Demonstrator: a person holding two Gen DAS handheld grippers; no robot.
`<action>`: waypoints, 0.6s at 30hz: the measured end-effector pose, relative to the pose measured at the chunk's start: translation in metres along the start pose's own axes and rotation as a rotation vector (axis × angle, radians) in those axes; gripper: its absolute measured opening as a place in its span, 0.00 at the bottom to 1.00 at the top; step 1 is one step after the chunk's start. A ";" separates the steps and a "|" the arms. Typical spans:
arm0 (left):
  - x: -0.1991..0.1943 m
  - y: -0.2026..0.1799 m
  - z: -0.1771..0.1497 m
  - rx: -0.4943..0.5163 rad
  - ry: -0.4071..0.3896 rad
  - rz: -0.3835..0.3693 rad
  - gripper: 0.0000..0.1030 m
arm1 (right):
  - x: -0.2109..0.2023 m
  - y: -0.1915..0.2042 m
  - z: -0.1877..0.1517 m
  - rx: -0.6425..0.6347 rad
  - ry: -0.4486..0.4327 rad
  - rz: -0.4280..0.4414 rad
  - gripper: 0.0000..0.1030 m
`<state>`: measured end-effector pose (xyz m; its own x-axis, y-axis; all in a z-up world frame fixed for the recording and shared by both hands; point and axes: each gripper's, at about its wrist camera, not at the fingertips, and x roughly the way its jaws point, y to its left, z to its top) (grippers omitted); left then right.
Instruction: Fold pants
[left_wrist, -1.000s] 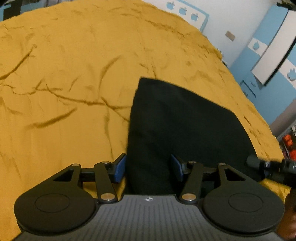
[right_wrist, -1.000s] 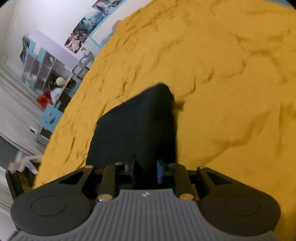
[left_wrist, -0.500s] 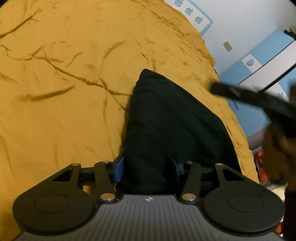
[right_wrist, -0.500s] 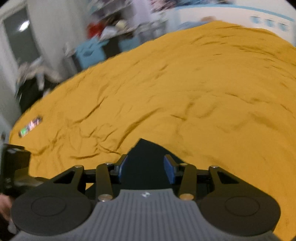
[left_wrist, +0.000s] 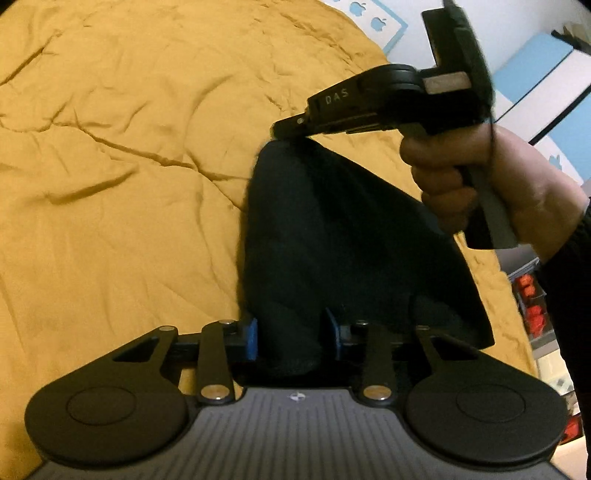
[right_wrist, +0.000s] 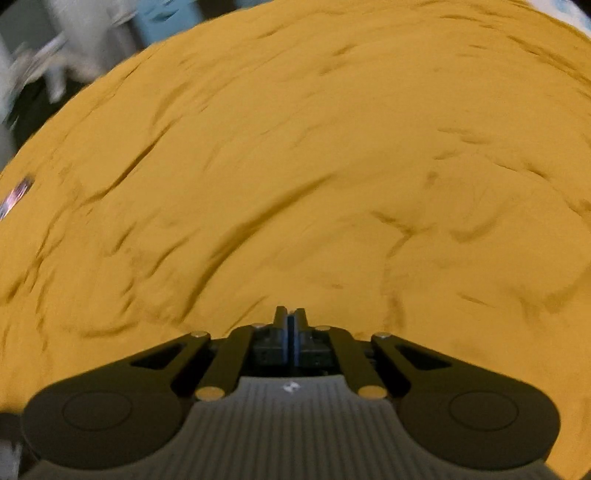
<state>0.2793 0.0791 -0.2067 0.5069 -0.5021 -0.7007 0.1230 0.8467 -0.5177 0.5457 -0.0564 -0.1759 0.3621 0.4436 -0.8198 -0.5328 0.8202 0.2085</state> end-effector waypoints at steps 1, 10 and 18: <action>0.000 -0.001 -0.002 0.006 -0.001 0.006 0.37 | -0.001 -0.003 -0.003 0.010 -0.024 -0.059 0.00; -0.023 0.009 0.004 -0.050 -0.011 -0.027 0.41 | -0.081 -0.039 -0.053 0.153 -0.160 -0.034 0.08; -0.041 0.019 0.046 -0.052 -0.062 -0.003 0.69 | -0.167 -0.056 -0.149 0.310 -0.216 -0.004 0.52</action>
<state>0.3002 0.1241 -0.1651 0.5583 -0.4917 -0.6682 0.0808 0.8339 -0.5460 0.4013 -0.2302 -0.1299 0.5341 0.4787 -0.6968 -0.2859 0.8779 0.3840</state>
